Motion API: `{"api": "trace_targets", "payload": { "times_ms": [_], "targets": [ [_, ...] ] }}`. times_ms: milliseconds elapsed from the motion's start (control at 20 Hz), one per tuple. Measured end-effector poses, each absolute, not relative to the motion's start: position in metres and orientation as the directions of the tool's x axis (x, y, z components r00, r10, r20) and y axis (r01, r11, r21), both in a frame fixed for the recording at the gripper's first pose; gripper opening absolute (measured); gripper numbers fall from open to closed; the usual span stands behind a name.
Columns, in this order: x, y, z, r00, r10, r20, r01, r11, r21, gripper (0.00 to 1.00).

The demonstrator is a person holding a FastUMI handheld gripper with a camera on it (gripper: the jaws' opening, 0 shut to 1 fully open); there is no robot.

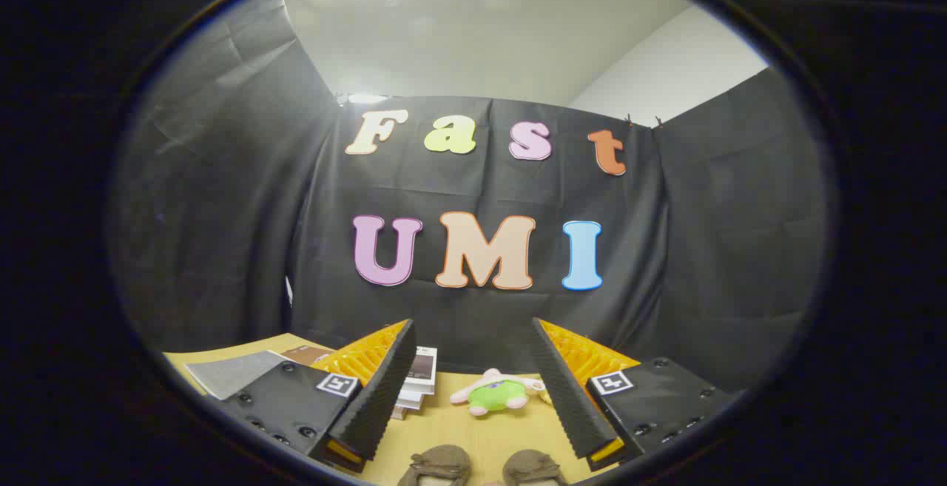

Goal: Open the storage box then place both shoes into the box .Put the left shoe in first, then the right shoe, with the right side of both shoes facing outward in a uniform manner.

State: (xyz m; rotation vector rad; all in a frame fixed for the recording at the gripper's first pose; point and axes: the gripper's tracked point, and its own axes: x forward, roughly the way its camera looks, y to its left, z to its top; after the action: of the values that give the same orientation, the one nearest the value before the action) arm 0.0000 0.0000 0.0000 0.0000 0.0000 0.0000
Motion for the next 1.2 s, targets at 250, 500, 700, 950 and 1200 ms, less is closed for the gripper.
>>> {"api": "trace_targets", "payload": {
  "times_ms": [250, 500, 700, 950, 1200],
  "targets": [
    [-0.002, -0.005, -0.004, 1.000, -0.012, -0.018, 0.012, 1.000, 0.019, 0.98],
    [-0.003, -0.008, -0.008, 0.999, -0.013, -0.037, 0.014, 1.000, 0.026, 0.98],
    [-0.007, -0.002, -0.012, 0.999, 0.002, -0.044, -0.002, 1.000, 0.002, 0.98],
    [-0.009, 0.005, -0.017, 0.998, 0.018, -0.054, -0.017, 1.000, 0.022, 0.98],
    [-0.011, 0.018, -0.028, 0.994, 0.051, -0.092, -0.046, 0.997, 0.060, 0.98]
  ]
}}
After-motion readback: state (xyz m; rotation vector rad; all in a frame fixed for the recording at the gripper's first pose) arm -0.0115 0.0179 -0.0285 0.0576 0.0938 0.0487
